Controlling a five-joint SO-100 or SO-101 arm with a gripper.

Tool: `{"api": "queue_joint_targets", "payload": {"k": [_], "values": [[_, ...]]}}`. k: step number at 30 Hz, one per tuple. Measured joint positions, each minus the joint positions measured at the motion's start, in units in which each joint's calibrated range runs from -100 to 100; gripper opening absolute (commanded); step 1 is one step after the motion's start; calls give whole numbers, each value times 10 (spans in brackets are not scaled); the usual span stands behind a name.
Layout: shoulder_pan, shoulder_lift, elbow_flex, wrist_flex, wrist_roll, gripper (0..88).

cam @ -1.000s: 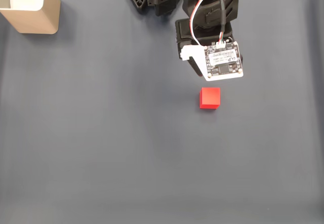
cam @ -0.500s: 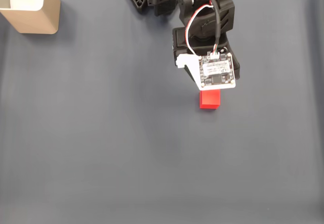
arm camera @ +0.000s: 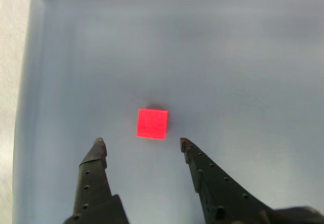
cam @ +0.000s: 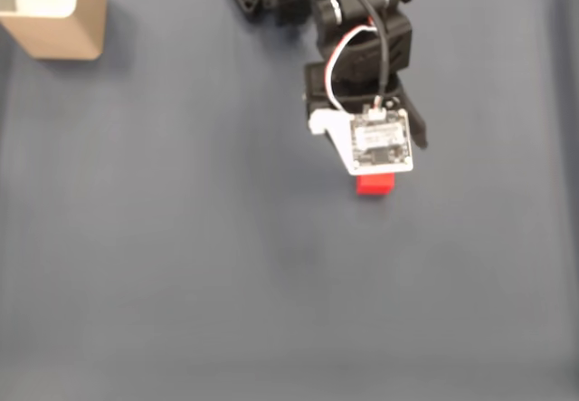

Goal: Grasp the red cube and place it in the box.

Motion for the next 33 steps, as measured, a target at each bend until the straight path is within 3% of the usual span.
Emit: {"api": "queue_joint_targets", "payload": {"k": [33], "values": [[-3,90,18,-67,10,341]]}}
